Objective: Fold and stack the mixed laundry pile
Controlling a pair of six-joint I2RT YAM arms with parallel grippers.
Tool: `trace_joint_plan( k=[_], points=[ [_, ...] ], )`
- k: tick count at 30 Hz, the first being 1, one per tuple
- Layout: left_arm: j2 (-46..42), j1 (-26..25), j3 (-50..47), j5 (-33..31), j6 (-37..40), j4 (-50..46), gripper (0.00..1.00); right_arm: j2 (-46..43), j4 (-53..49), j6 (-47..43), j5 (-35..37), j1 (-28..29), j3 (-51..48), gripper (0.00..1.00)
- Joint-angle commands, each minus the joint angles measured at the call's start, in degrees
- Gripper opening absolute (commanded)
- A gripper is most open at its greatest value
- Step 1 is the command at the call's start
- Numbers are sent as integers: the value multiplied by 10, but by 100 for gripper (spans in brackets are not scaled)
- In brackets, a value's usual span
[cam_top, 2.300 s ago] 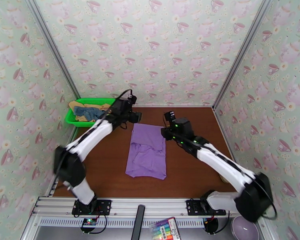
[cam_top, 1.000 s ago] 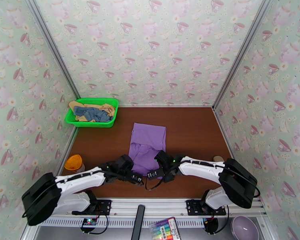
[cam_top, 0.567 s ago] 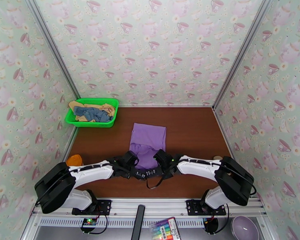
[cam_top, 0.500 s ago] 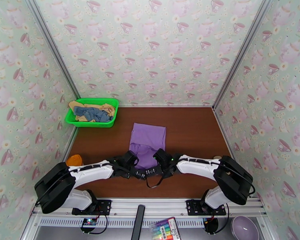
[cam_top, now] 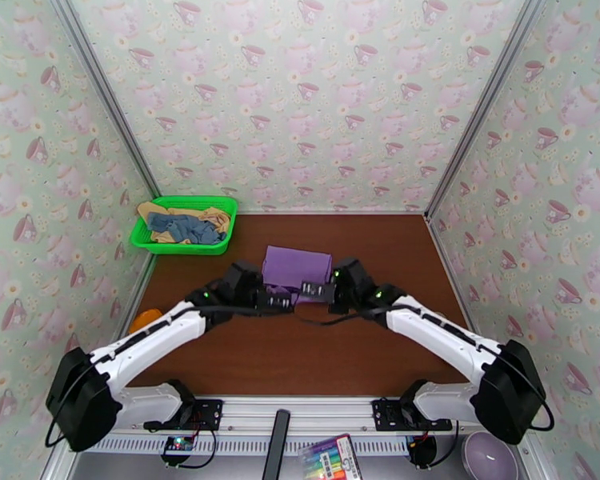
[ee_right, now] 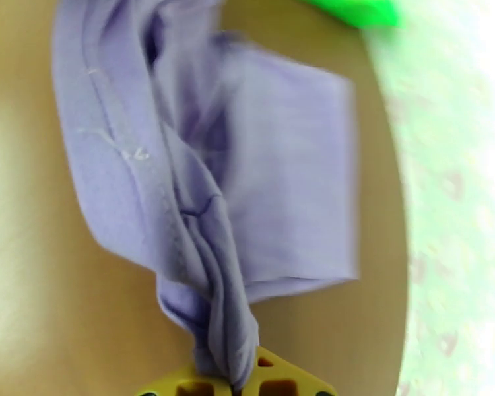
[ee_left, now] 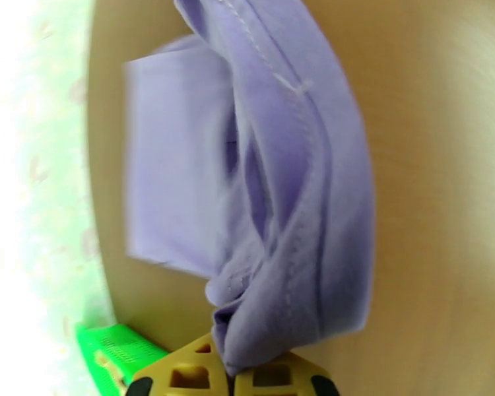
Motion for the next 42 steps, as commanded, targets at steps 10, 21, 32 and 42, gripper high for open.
trace_joint_plan(
  k=[10,21,32,42],
  points=[
    [302,98,290,68,7,-38,0,223,63,126,-7,-86,169,0],
    [485,114,441,54,2,-31,0,393,76,189,-6,-117,268,0],
    [521,115,474,5,-74,72,68,404,82,294,-21,-146,292,64],
    [387,108,420,-178,-315,185,76,233,-7,518,-63,-171,250,68]
  ],
)
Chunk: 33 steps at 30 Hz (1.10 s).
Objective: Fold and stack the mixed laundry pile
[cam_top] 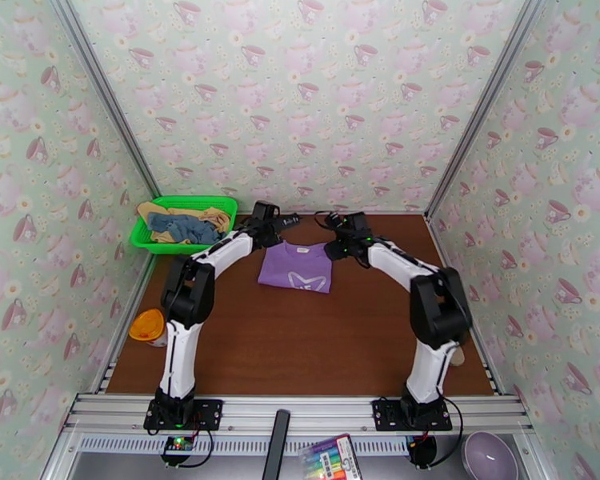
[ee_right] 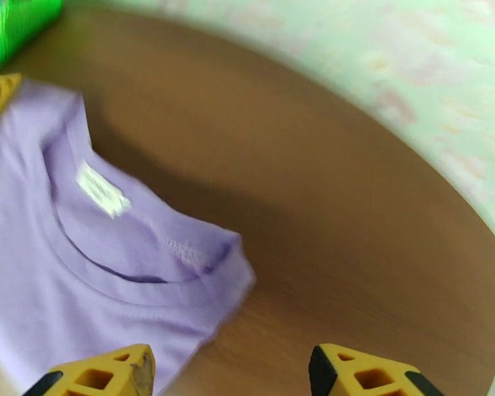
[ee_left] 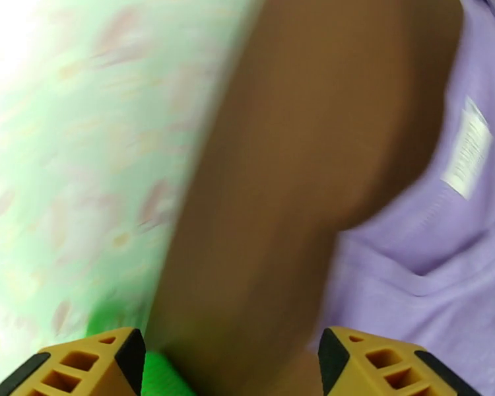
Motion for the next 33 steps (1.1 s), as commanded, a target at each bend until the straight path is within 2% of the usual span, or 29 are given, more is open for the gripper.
trace_joint_plan(
  k=[1,4,6,8,10,12,15,21,29,33],
  points=[
    [-104,-8,-32,-113,-164,45,77,-52,-100,152,-26,6,19,67],
    [-168,-17,-51,-140,-297,-83,78,-64,-169,214,-92,22,-2,63],
    [-202,-18,-62,-114,-399,-190,74,-85,-154,248,-104,57,-54,63],
    [-236,-18,-100,-61,-483,-250,67,-93,-138,297,-96,98,-93,63],
    [-278,-20,-170,3,-548,-250,63,-89,-115,347,-104,134,-120,62],
    [-326,-23,-260,60,-607,-206,62,-76,-66,404,-119,163,-149,60],
    [-375,-26,-363,98,-670,-137,62,-35,-21,460,-118,188,-155,58],
    [-384,-33,-414,106,-686,-146,57,63,-49,473,-51,210,-78,58],
    [-453,-39,-417,53,-690,-206,59,165,-109,470,55,208,37,62],
    [-475,-35,-398,29,-677,-259,60,212,-133,470,76,194,107,63]
  ],
)
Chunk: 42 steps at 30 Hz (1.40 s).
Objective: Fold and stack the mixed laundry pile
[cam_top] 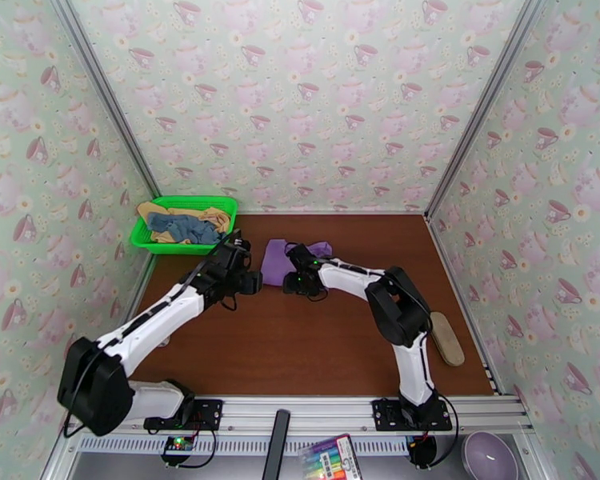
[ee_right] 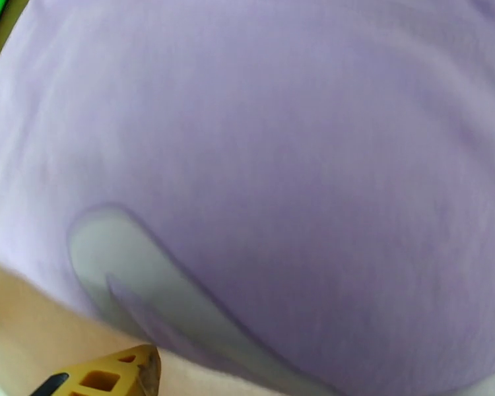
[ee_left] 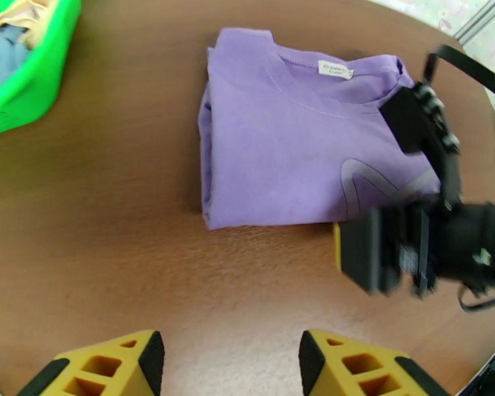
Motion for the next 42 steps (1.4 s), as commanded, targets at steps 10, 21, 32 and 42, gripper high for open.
trace_joint_plan(
  k=[10,21,32,42],
  points=[
    [-52,23,7,-68,33,-86,65,182,-86,-12,36,-76,266,64],
    [-43,73,4,-55,49,-83,65,329,-119,40,-12,-107,504,65],
    [10,145,80,-44,32,-86,65,258,11,2,-93,-121,410,64],
    [283,306,401,50,71,-130,66,-123,183,-149,-147,-118,-31,65]
  ],
)
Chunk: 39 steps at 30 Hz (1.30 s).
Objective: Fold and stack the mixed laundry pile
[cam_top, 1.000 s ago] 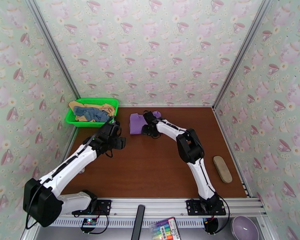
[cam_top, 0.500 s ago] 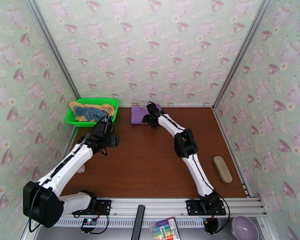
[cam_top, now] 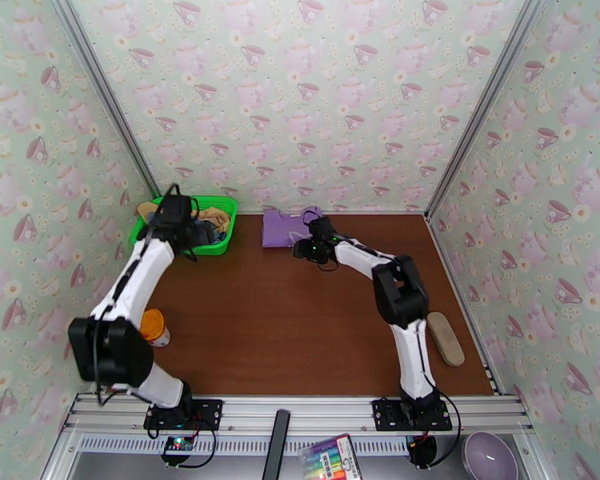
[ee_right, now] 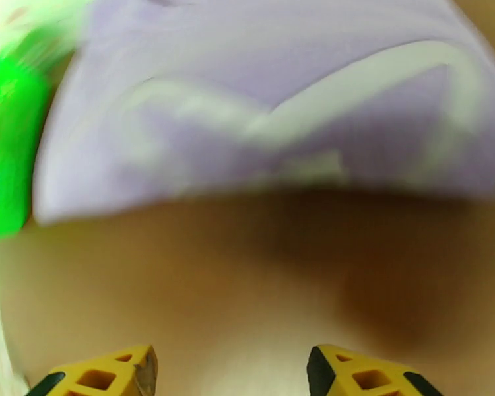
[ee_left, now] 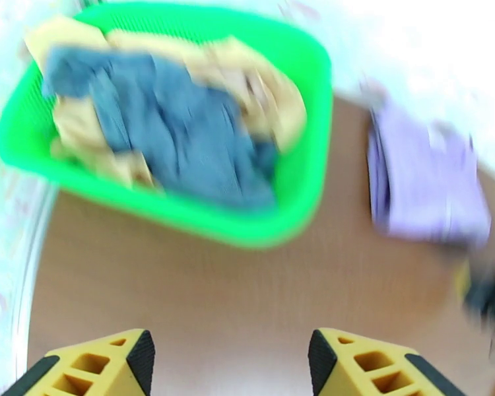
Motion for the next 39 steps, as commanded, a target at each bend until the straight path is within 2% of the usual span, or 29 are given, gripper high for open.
trace_joint_plan(
  k=[1,4,11,16,22,23,25,27,30,39],
  points=[
    [116,33,98,58,28,-35,65,-127,55,-75,-42,3,-81,64],
    [227,51,214,89,48,-59,62,-195,51,-92,-70,6,-160,63],
    [429,58,443,70,80,-117,61,-266,45,-108,-64,29,-283,62],
    [497,60,495,72,86,-100,64,-275,79,-83,-66,46,-343,62],
    [541,61,518,73,82,-100,65,-261,87,-68,-62,60,-356,61],
    [545,63,517,75,83,-100,63,-260,84,-67,-60,61,-352,62],
    [548,62,517,82,85,-98,52,-259,78,-68,-60,63,-345,61],
    [544,62,513,91,87,-94,27,-262,71,-70,-55,66,-337,61],
    [521,63,500,97,89,-77,0,-267,61,-72,-46,71,-328,61],
    [378,63,495,67,117,-50,0,-282,65,-67,-34,84,-336,61]
  ],
)
